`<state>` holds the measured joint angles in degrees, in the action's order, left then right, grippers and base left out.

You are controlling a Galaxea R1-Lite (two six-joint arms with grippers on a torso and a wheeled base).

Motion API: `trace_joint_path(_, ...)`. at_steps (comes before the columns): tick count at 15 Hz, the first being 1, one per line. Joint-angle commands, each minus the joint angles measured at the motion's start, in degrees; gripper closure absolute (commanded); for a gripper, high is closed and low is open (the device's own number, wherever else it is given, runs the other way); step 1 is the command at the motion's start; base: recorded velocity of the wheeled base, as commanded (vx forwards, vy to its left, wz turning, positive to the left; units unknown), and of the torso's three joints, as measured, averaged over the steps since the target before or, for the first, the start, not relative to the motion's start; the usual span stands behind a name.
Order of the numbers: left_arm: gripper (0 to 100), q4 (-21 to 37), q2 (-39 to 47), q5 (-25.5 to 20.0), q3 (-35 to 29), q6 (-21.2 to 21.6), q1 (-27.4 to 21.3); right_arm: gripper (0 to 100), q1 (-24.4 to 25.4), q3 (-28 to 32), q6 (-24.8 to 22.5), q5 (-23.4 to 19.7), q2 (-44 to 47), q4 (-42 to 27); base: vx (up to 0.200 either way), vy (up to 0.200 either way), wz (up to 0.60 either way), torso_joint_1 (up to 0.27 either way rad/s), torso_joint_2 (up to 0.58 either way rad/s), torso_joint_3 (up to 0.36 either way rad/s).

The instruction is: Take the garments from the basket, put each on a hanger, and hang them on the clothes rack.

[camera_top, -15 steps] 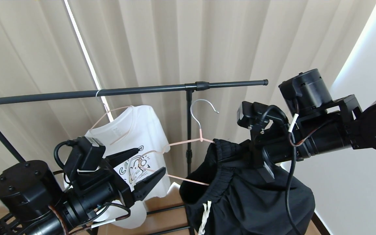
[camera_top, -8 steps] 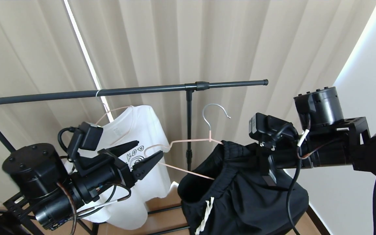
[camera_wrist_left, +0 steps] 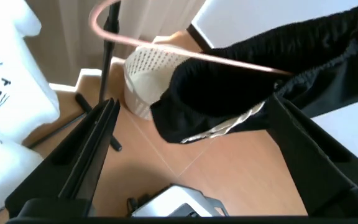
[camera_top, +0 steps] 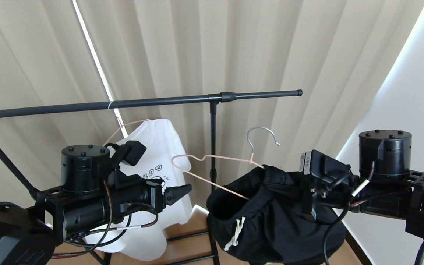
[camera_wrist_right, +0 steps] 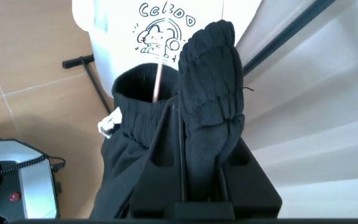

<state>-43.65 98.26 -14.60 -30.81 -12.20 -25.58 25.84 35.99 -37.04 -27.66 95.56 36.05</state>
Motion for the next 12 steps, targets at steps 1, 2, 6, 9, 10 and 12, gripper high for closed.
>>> trace_joint_path(1,0,0.15,2.91,2.21,-1.19,-0.01,-1.93,100,0.00,-0.13,0.12,-0.03,-0.55,0.69,0.000,0.000,0.00,0.000,0.00,0.000)
trace_joint_path(2,0,0.15,3.96,4.85,-1.19,0.07,-3.25,100,0.00,-0.04,0.12,-0.03,-0.55,1.31,0.000,0.000,0.00,0.000,0.00,0.000)
trace_joint_path(6,0,0.15,5.28,11.09,-0.92,0.25,-7.56,100,0.00,-0.13,0.56,1.29,-1.78,2.71,0.000,0.000,0.00,0.000,0.00,0.000)
trace_joint_path(9,0,-0.29,8.62,13.99,-0.92,0.25,-9.84,100,0.35,-0.22,1.26,1.38,-3.54,2.71,0.000,0.000,0.00,0.000,0.00,0.000)
trace_joint_path(10,0,-0.91,9.85,14.87,-1.10,0.16,-10.20,100,0.61,-0.30,1.26,1.38,-4.42,2.71,0.000,0.000,0.00,0.000,0.00,0.000)
trace_joint_path(12,0,-3.02,11.78,16.89,-1.19,0.07,-10.90,100,1.58,-0.65,1.26,1.47,-5.30,2.62,0.000,0.000,0.00,0.000,0.00,0.000)
